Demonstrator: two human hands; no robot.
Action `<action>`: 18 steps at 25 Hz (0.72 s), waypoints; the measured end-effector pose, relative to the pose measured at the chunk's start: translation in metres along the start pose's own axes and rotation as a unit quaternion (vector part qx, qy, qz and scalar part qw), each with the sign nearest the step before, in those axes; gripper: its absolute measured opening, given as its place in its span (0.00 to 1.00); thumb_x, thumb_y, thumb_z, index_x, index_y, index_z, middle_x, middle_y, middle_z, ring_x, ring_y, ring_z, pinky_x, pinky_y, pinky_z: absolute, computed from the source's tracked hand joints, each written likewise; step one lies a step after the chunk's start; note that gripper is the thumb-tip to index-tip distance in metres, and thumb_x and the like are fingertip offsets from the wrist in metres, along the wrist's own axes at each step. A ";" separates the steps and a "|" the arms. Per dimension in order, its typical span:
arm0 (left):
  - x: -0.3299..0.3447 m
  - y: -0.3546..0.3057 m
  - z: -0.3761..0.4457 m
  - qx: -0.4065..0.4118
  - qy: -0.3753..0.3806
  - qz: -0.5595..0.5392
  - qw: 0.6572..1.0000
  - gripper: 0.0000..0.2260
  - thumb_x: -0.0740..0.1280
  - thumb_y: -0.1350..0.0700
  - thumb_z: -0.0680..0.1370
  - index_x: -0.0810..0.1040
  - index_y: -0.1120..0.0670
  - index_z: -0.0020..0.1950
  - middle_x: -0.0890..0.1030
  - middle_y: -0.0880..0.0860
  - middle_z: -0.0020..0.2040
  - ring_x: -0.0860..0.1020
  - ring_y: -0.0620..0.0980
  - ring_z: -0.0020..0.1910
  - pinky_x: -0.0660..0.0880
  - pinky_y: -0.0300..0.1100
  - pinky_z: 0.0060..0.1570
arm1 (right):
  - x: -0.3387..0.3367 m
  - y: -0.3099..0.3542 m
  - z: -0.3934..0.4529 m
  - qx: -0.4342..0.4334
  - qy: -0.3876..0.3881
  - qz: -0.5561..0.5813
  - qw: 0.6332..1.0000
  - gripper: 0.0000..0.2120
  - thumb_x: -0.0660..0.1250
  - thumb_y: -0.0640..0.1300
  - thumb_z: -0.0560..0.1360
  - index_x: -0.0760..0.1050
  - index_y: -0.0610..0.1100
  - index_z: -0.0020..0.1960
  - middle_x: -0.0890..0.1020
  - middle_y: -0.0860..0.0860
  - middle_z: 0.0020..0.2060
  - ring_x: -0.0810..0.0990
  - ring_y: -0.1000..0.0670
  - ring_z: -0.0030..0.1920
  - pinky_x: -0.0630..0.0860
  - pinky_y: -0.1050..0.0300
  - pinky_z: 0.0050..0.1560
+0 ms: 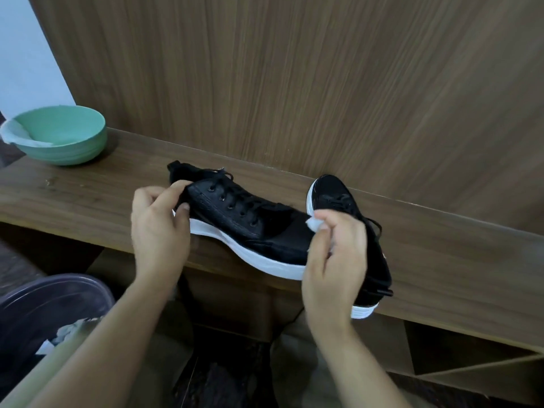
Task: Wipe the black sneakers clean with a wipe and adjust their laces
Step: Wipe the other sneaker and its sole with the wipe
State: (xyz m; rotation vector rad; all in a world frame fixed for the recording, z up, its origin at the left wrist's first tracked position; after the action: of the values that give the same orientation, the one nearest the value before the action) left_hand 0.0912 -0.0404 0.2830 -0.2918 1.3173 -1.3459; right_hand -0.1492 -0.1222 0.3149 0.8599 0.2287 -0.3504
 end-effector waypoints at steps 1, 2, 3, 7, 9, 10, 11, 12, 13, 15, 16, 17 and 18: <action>0.004 0.005 -0.001 -0.049 0.013 -0.033 0.998 0.16 0.61 0.62 0.77 0.75 0.45 0.61 0.70 0.50 0.51 0.71 0.47 0.50 0.68 0.43 0.53 | 0.009 -0.006 -0.010 -0.002 0.022 -0.016 1.000 0.12 0.56 0.38 0.77 0.77 0.43 0.53 0.74 0.56 0.47 0.74 0.58 0.50 0.70 0.66 0.53; 0.008 0.010 -0.002 -0.079 0.032 -0.053 0.995 0.16 0.60 0.62 0.78 0.75 0.44 0.59 0.70 0.49 0.51 0.72 0.44 0.45 0.69 0.40 0.51 | 0.019 -0.011 -0.020 0.003 0.046 -0.031 0.998 0.12 0.56 0.37 0.77 0.77 0.45 0.53 0.73 0.57 0.47 0.74 0.56 0.50 0.71 0.63 0.53; 0.010 0.013 -0.001 -0.086 0.048 -0.058 0.993 0.16 0.59 0.62 0.78 0.75 0.44 0.58 0.71 0.50 0.52 0.71 0.40 0.42 0.69 0.36 0.47 | 0.028 -0.016 -0.028 0.014 0.071 -0.043 0.996 0.11 0.57 0.37 0.77 0.77 0.46 0.52 0.74 0.57 0.46 0.74 0.56 0.49 0.73 0.58 0.52; 0.014 0.015 -0.001 -0.069 0.098 -0.080 0.990 0.13 0.62 0.57 0.77 0.73 0.46 0.60 0.67 0.50 0.57 0.70 0.35 0.42 0.67 0.26 0.44 | 0.052 -0.019 -0.039 0.021 0.134 -0.100 0.986 0.10 0.63 0.35 0.76 0.78 0.47 0.52 0.74 0.56 0.49 0.72 0.59 0.43 0.78 0.54 0.43; 0.025 0.015 -0.007 -0.085 0.160 -0.109 0.978 0.22 0.67 0.49 0.75 0.66 0.44 0.68 0.61 0.48 0.62 0.67 0.40 0.54 0.65 0.36 0.58 | 0.058 -0.013 -0.038 0.007 0.177 -0.109 0.978 0.10 0.66 0.37 0.75 0.77 0.47 0.53 0.75 0.55 0.50 0.69 0.61 0.44 0.73 0.67 0.40; 0.033 0.014 -0.012 -0.079 0.191 -0.105 0.973 0.31 0.69 0.47 0.73 0.59 0.44 0.72 0.57 0.48 0.66 0.63 0.43 0.61 0.61 0.39 0.61 | 0.059 -0.010 -0.036 -0.005 0.198 -0.113 0.974 0.09 0.67 0.38 0.74 0.78 0.48 0.52 0.77 0.56 0.48 0.71 0.61 0.44 0.71 0.68 0.42; 0.040 0.013 -0.017 -0.066 0.215 -0.090 0.970 0.38 0.71 0.48 0.71 0.52 0.44 0.75 0.52 0.49 0.71 0.59 0.46 0.67 0.58 0.40 0.63 | 0.061 -0.007 -0.035 -0.026 0.211 -0.136 0.968 0.09 0.69 0.40 0.73 0.78 0.50 0.50 0.80 0.58 0.45 0.74 0.61 0.43 0.70 0.64 0.46; 0.045 0.011 -0.021 -0.053 0.226 -0.081 0.969 0.43 0.72 0.49 0.70 0.46 0.43 0.76 0.46 0.51 0.74 0.55 0.49 0.71 0.55 0.42 0.64 | 0.062 -0.007 -0.032 -0.049 0.209 -0.180 0.960 0.08 0.71 0.41 0.71 0.79 0.53 0.47 0.82 0.59 0.40 0.77 0.59 0.44 0.67 0.59 0.48; 0.049 0.009 -0.023 -0.046 0.227 -0.079 0.970 0.45 0.72 0.49 0.70 0.43 0.43 0.76 0.42 0.53 0.76 0.50 0.51 0.74 0.54 0.43 0.66 | 0.063 -0.008 -0.026 -0.070 0.195 -0.232 0.950 0.07 0.73 0.43 0.69 0.80 0.54 0.43 0.82 0.59 0.36 0.79 0.56 0.43 0.64 0.56 0.47; 0.053 0.008 -0.027 -0.040 0.218 -0.083 0.972 0.45 0.71 0.49 0.72 0.40 0.44 0.76 0.38 0.53 0.76 0.45 0.51 0.76 0.54 0.46 0.68 | 0.063 -0.012 -0.011 -0.067 0.191 -0.303 0.931 0.06 0.75 0.44 0.67 0.80 0.54 0.39 0.81 0.57 0.30 0.79 0.52 0.38 0.62 0.56 0.41; 0.054 0.006 -0.027 -0.038 0.215 -0.079 0.973 0.45 0.70 0.49 0.72 0.40 0.44 0.76 0.37 0.53 0.77 0.45 0.51 0.76 0.54 0.47 0.69 | 0.063 -0.013 -0.006 -0.046 0.225 -0.316 0.920 0.04 0.73 0.45 0.69 0.81 0.54 0.41 0.81 0.55 0.31 0.79 0.51 0.38 0.64 0.58 0.38; 0.055 0.006 -0.028 -0.038 0.212 -0.070 0.974 0.45 0.70 0.49 0.72 0.39 0.44 0.76 0.37 0.53 0.77 0.44 0.51 0.76 0.55 0.48 0.69 | 0.064 -0.013 -0.007 -0.019 0.270 -0.307 0.912 0.03 0.70 0.45 0.72 0.81 0.53 0.44 0.82 0.54 0.34 0.79 0.50 0.40 0.66 0.59 0.37; 0.055 0.006 -0.028 -0.037 0.210 -0.063 0.975 0.45 0.70 0.49 0.72 0.39 0.44 0.76 0.37 0.53 0.77 0.45 0.51 0.76 0.56 0.49 0.69 | 0.065 -0.012 -0.013 0.002 0.308 -0.273 0.912 0.05 0.67 0.45 0.75 0.81 0.52 0.47 0.83 0.54 0.38 0.79 0.51 0.41 0.69 0.59 0.38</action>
State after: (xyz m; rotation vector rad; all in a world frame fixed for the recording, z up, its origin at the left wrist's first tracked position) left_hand 0.0558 -0.0692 0.2409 -0.1454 1.7279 -1.5220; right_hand -0.0951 -0.1332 0.2766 0.8837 1.0702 -0.5920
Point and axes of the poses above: each hand's wrist, its own z-axis towards the middle knuckle, its own x-axis out of the palm, y = z × x, the point moved 7 cm from there along z, towards the middle knuckle
